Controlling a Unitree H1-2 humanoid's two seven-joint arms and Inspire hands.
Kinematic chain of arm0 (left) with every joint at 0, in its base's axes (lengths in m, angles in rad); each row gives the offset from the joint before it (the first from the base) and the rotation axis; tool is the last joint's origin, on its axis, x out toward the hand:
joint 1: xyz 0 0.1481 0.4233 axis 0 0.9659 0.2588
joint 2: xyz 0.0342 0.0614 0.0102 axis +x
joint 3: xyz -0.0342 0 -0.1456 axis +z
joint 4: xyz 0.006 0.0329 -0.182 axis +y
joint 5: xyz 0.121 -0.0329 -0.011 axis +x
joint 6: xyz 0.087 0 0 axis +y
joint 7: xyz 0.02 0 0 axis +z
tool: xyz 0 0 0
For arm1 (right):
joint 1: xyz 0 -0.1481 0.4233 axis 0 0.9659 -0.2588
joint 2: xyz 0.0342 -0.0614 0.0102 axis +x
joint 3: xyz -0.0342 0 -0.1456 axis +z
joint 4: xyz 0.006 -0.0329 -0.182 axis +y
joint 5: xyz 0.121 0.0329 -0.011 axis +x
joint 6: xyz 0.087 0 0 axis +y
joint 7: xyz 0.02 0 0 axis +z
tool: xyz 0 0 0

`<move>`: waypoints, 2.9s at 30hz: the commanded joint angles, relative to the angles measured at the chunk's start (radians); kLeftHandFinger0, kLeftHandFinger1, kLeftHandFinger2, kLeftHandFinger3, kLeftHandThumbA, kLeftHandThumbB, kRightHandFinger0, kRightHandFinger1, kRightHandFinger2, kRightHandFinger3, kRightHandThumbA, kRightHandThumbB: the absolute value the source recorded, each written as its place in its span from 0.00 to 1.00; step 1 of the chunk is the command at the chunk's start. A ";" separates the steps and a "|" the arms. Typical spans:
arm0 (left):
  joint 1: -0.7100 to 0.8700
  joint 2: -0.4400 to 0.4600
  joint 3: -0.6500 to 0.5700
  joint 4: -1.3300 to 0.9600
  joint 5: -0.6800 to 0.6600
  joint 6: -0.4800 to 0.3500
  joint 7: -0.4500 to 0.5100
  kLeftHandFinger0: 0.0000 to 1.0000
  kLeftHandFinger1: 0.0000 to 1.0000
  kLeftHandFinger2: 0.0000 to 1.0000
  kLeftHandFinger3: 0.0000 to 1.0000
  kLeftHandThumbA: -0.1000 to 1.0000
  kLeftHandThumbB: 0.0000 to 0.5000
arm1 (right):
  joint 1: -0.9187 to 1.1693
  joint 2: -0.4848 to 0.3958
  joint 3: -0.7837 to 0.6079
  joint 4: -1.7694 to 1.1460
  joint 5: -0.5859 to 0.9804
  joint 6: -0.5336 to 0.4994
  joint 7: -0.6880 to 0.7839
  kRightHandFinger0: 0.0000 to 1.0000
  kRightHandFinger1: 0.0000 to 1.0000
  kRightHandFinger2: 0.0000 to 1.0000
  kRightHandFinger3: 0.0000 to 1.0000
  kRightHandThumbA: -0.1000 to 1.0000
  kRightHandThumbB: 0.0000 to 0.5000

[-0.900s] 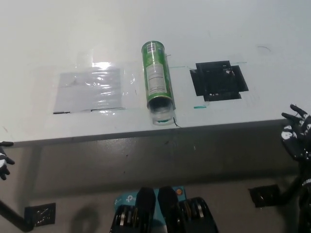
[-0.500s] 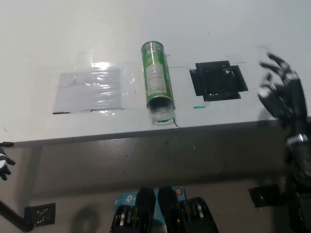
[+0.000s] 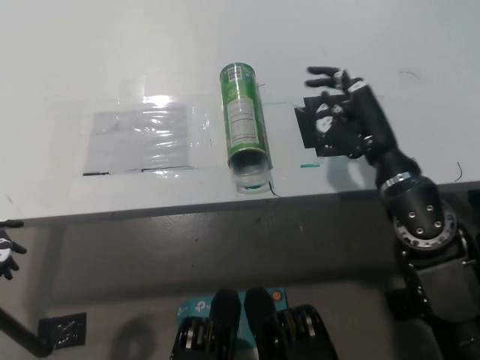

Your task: The robot uses its right hand finger to pull out the chips tray kept inside a container in the middle of the desk

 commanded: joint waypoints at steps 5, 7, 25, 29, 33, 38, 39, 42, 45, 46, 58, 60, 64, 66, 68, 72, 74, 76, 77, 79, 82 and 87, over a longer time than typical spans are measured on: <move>-0.012 0.052 0.009 -0.033 0.001 -0.006 -0.029 0.26 0.28 0.37 0.58 0.24 0.00 | -0.085 -0.048 0.083 0.071 -0.088 -0.131 0.069 0.02 0.00 0.71 0.77 0.00 0.58; -0.013 0.057 0.007 -0.028 0.009 -0.012 -0.029 0.27 0.28 0.37 0.57 0.24 0.00 | -0.096 -0.055 0.102 0.094 -0.101 -0.153 0.079 0.00 0.00 0.71 0.77 0.00 0.57; -0.023 0.068 0.015 -0.035 -0.003 0.009 -0.041 0.26 0.28 0.38 0.56 0.29 0.00 | -0.121 -0.017 0.158 0.204 -0.165 -0.313 0.090 0.00 0.00 0.70 0.75 0.00 0.54; -0.027 0.071 0.016 -0.038 -0.002 0.015 -0.041 0.27 0.29 0.38 0.57 0.29 0.00 | -0.086 -0.008 0.174 0.167 -0.184 -0.306 0.091 0.00 0.00 0.67 0.73 0.00 0.53; -0.027 0.070 0.015 -0.036 0.006 0.010 -0.038 0.28 0.29 0.36 0.54 0.28 0.00 | -0.056 -0.003 0.182 0.157 -0.186 -0.317 0.095 0.00 0.00 0.65 0.72 0.00 0.54; -0.027 0.069 0.020 -0.030 -0.002 0.013 -0.045 0.30 0.31 0.40 0.57 0.29 0.00 | -0.041 -0.005 0.177 0.197 -0.194 -0.343 0.090 0.00 0.00 0.65 0.71 0.00 0.55; -0.026 0.068 0.020 -0.038 -0.001 0.026 -0.043 0.31 0.32 0.40 0.58 0.30 0.00 | -0.040 -0.005 0.174 0.207 -0.196 -0.352 0.085 0.00 0.00 0.65 0.71 0.00 0.55; -0.041 0.074 0.015 -0.033 0.004 0.026 -0.047 0.32 0.32 0.42 0.60 0.31 0.00 | -0.032 -0.009 0.165 0.191 -0.195 -0.345 0.086 0.00 0.00 0.63 0.70 0.00 0.56; -0.039 0.076 0.017 -0.036 0.003 0.027 -0.049 0.32 0.33 0.43 0.61 0.32 0.00 | -0.014 -0.020 0.170 0.155 -0.208 -0.302 0.108 0.00 0.00 0.70 0.75 0.00 0.51; -0.039 0.077 0.016 -0.037 0.005 0.029 -0.048 0.32 0.33 0.43 0.60 0.32 0.00 | -0.007 -0.023 0.169 0.148 -0.216 -0.300 0.104 0.00 0.00 0.70 0.74 0.00 0.54; -0.043 0.085 0.026 -0.041 -0.002 0.025 -0.053 0.29 0.31 0.39 0.57 0.33 0.00 | -0.033 -0.019 0.148 0.232 -0.232 -0.317 0.081 0.00 0.00 0.70 0.77 0.00 0.47; -0.042 0.084 0.029 -0.045 -0.007 0.026 -0.055 0.29 0.31 0.40 0.58 0.33 0.00 | -0.024 -0.014 0.160 0.239 -0.244 -0.335 0.077 0.00 0.02 0.73 0.76 0.00 0.49; -0.041 0.090 0.033 -0.058 0.002 0.034 -0.053 0.30 0.32 0.41 0.59 0.35 0.00 | -0.020 -0.005 0.170 0.265 -0.260 -0.340 0.072 0.00 0.01 0.77 0.78 0.00 0.43; -0.046 0.092 0.036 -0.054 -0.005 0.031 -0.059 0.29 0.32 0.41 0.58 0.34 0.00 | -0.019 0.000 0.168 0.285 -0.258 -0.350 0.067 0.05 0.10 0.81 0.82 0.00 0.40; -0.048 0.091 0.036 -0.051 -0.005 0.029 -0.060 0.30 0.32 0.40 0.58 0.31 0.00 | -0.022 0.002 0.175 0.290 -0.276 -0.334 0.070 0.05 0.11 0.84 0.84 0.00 0.41; -0.049 0.093 0.035 -0.044 -0.008 0.025 -0.065 0.30 0.32 0.40 0.58 0.30 0.00 | -0.034 0.003 0.210 0.306 -0.330 -0.417 0.038 0.12 0.18 0.82 0.84 0.00 0.41; -0.052 0.093 0.030 -0.058 0.005 0.047 -0.057 0.31 0.33 0.42 0.58 0.30 0.00 | -0.037 0.010 0.213 0.311 -0.332 -0.433 0.032 0.18 0.25 0.84 0.84 0.00 0.38; -0.052 0.091 0.033 -0.056 0.000 0.036 -0.059 0.30 0.32 0.42 0.58 0.29 0.00 | -0.040 0.011 0.221 0.297 -0.350 -0.402 0.041 0.12 0.21 0.84 0.85 0.00 0.36; -0.059 0.094 0.031 -0.057 -0.001 0.040 -0.062 0.30 0.33 0.41 0.58 0.26 0.00 | -0.040 -0.003 0.239 0.283 -0.411 -0.369 0.026 0.03 0.15 0.77 0.85 0.00 0.39; -0.063 0.097 0.030 -0.058 0.001 0.045 -0.062 0.30 0.33 0.41 0.58 0.25 0.00 | -0.041 -0.009 0.242 0.293 -0.417 -0.377 0.022 0.04 0.17 0.77 0.85 0.00 0.40; -0.074 0.104 0.031 -0.062 0.005 0.059 -0.064 0.30 0.32 0.41 0.58 0.24 0.00 | -0.040 -0.031 0.260 0.305 -0.451 -0.390 0.013 0.08 0.21 0.78 0.87 0.00 0.37; -0.078 0.108 0.034 -0.059 0.005 0.055 -0.064 0.29 0.31 0.39 0.56 0.20 0.00 | 0.029 -0.097 0.285 0.174 -0.527 -0.342 0.038 0.07 0.21 0.80 0.86 0.00 0.41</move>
